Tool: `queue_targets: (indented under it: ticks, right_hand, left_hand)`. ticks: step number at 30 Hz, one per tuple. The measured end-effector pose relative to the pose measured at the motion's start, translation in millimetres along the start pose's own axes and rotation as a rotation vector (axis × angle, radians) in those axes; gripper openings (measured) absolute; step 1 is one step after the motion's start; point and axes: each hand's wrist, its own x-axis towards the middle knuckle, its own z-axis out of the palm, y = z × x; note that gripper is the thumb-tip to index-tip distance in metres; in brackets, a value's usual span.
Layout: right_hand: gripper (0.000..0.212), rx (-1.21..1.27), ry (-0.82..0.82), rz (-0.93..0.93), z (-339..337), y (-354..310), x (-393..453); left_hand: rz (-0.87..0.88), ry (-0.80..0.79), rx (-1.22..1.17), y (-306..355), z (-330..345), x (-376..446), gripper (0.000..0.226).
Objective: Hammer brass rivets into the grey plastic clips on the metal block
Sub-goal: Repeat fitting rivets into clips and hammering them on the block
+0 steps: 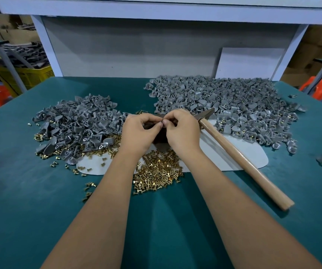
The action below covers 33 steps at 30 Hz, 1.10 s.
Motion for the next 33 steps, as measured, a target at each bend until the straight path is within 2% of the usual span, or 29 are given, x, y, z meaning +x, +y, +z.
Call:
queue_targets:
  ticks: [13, 20, 22, 25, 28, 30, 33]
  right_hand:
    - [0.012, -0.01, -0.026, -0.039, -2, 1, -1]
    - [0.014, -0.02, 0.019, -0.039, -8, 1, -7]
    - [0.018, -0.154, 0.116, -0.026, -23, 7, -8]
    - [0.024, -0.538, 0.226, -0.007, -57, 25, -10]
    - [0.031, -0.832, 0.098, 0.153, -80, 42, -14]
    - [0.033, -0.865, -0.021, 0.253, -82, 46, -15]
    - [0.038, -0.889, -0.123, 0.261, -79, 44, -13]
  left_hand:
    - [0.024, 0.004, 0.016, 0, 0, 0, 0.012]
    - [0.0, 0.024, 0.101, 0, 2, 0, 0.01]
    - [-0.021, 0.03, 0.104, 0, 2, -1, 0.011]
    - [-0.041, 0.019, 0.07, 0, 4, -1, 0.015]
    - [-0.028, 0.022, 0.075, -1, 4, -1, 0.024]
    - [-0.022, 0.033, 0.106, -2, 4, -2, 0.021]
    - [0.0, 0.035, 0.172, -3, 4, -2, 0.008]
